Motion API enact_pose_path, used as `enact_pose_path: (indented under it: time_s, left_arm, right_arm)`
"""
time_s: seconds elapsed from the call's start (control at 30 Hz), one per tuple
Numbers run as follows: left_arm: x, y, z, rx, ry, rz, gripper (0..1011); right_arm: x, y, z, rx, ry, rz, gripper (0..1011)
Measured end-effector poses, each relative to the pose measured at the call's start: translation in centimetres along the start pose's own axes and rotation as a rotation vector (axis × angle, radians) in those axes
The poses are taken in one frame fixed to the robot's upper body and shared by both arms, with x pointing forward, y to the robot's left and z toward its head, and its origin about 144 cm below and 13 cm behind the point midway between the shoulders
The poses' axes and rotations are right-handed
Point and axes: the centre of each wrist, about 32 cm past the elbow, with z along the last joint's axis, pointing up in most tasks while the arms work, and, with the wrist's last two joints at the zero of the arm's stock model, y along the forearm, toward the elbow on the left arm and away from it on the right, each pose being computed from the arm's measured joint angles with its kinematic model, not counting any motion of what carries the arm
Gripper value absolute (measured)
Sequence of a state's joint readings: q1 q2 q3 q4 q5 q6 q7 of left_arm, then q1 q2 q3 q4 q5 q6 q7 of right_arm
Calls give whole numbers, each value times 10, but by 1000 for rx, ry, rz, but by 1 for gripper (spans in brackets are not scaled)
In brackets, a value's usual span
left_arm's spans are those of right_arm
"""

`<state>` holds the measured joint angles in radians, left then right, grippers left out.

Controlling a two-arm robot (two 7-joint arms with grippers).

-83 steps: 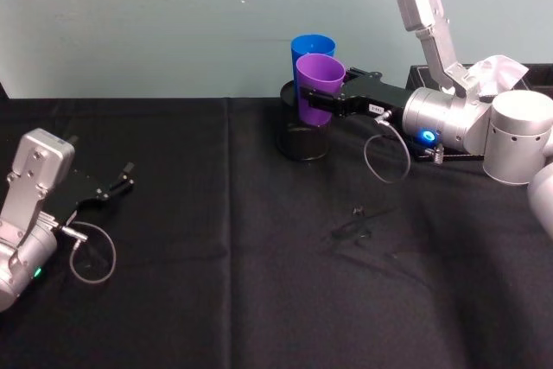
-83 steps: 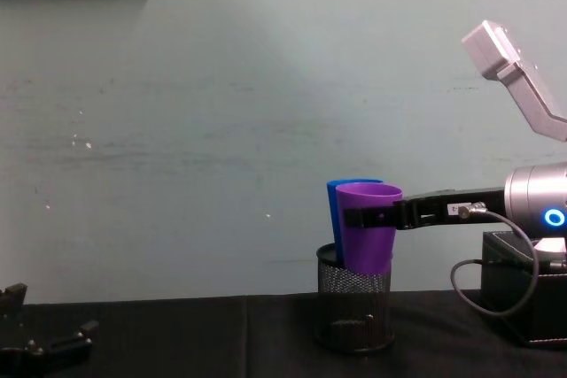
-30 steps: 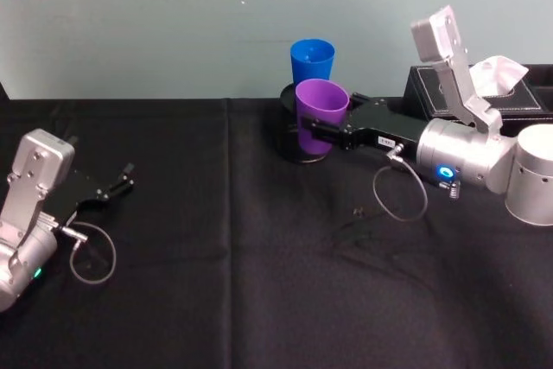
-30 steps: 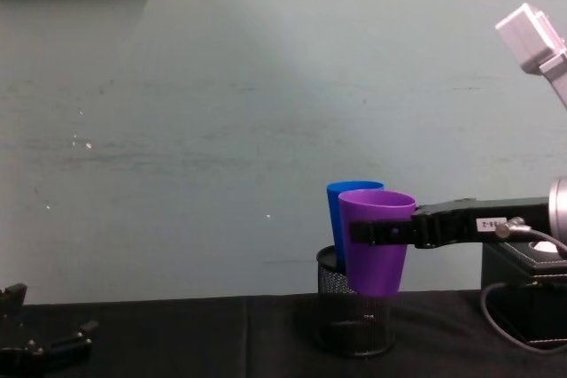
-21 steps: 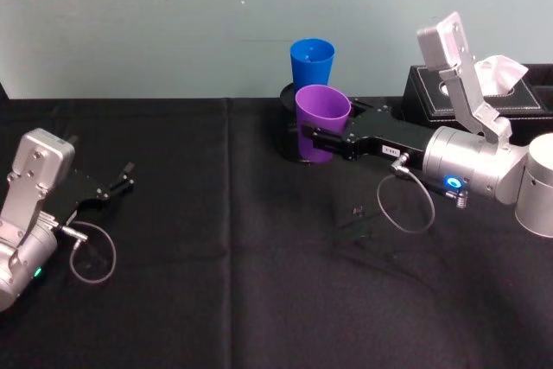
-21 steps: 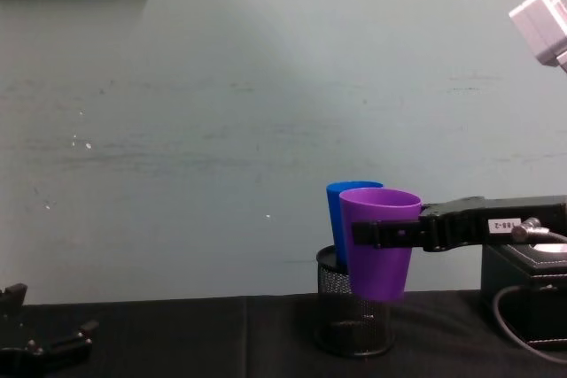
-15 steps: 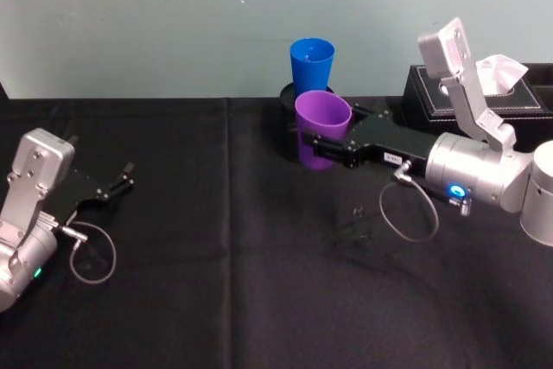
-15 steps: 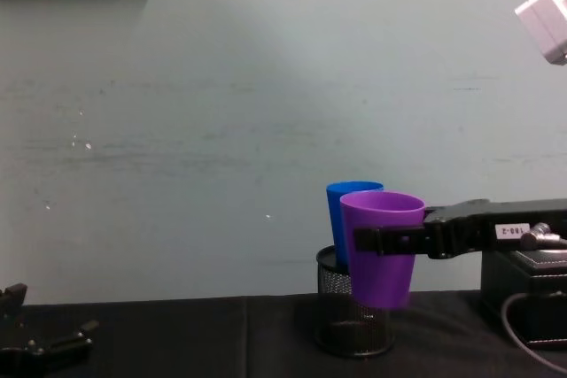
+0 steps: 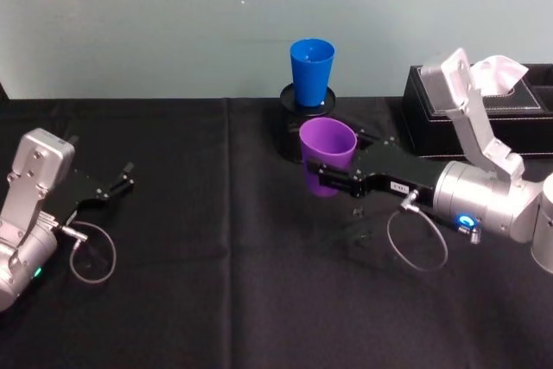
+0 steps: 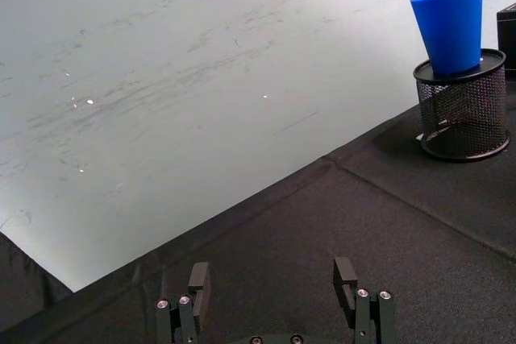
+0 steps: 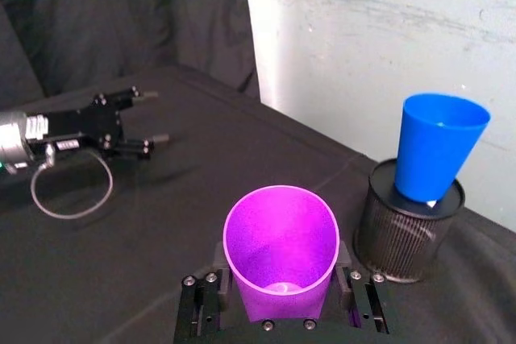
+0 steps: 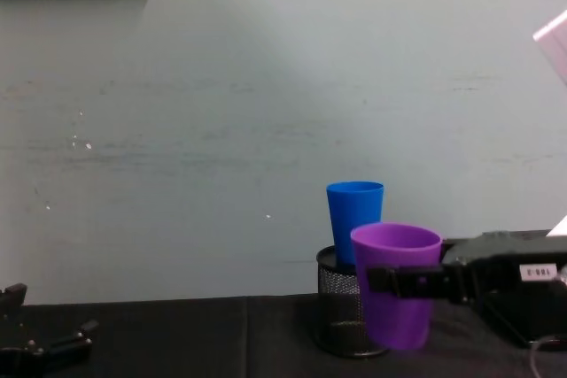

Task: Pick up one cup with a gripper and tap it against the other cup.

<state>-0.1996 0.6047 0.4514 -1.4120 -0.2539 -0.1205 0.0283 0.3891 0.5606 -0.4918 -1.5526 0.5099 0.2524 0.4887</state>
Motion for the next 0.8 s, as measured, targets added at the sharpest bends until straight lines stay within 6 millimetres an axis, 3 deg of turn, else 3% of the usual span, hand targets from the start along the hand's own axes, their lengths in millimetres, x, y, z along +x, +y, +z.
enact_pose_path:
  time_s: [0.4, 0.8]
  left_arm:
    - [0, 0, 0, 0, 0, 0, 1000]
    - [0, 0, 0, 0, 0, 0, 1000]
  right_arm:
    - [0, 2, -32, -43, 1, -51, 726]
    - [-1, 0, -51, -43, 23, -71, 726]
